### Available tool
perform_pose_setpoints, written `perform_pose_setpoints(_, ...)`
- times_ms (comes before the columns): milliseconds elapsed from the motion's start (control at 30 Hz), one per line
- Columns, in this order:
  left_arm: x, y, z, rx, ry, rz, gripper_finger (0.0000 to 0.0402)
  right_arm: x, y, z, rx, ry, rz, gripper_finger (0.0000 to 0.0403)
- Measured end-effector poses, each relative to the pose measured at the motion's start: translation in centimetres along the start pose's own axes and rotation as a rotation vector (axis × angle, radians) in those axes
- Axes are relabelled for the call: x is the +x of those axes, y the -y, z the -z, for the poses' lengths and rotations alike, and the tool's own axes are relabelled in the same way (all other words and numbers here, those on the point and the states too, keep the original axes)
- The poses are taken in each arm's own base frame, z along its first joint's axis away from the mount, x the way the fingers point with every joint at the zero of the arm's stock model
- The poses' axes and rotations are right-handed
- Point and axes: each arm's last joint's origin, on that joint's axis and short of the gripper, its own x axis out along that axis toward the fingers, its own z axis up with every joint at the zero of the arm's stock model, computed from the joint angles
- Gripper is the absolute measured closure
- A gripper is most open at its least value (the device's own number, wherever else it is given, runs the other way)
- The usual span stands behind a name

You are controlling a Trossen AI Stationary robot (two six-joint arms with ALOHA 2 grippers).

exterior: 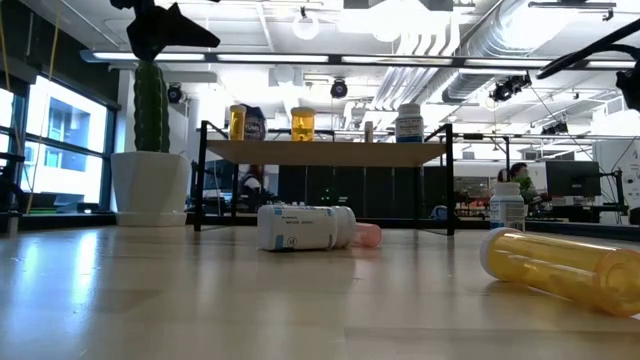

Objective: Pick and place medicine bottles onto shelf by color
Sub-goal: Put the transparent pill bottle on the shelf

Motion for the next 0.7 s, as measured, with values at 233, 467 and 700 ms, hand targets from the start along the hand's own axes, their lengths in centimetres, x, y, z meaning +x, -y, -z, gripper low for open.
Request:
perform_pose_setpoints(233,0.0,-0.1,0.0,-0.003,0.012,-0.018,0.0122,0.0,0.0,0.1,-0.002,-0.027,0.009,0.022)
perform_pose_setpoints(467,0.0,-0.1,0.0,-0.011,0.015,-0.023,0.0122,-0.1,-0.2,0.2,-0.025,-0.054,-0.005,0.0285)
perform_pose_setpoints(700,0.0,-0.1,0.0,-0.022,0.011,-0.03,0.0122,-0.2,-1.2,0.2,0.003,-0.148,-0.075,0.028)
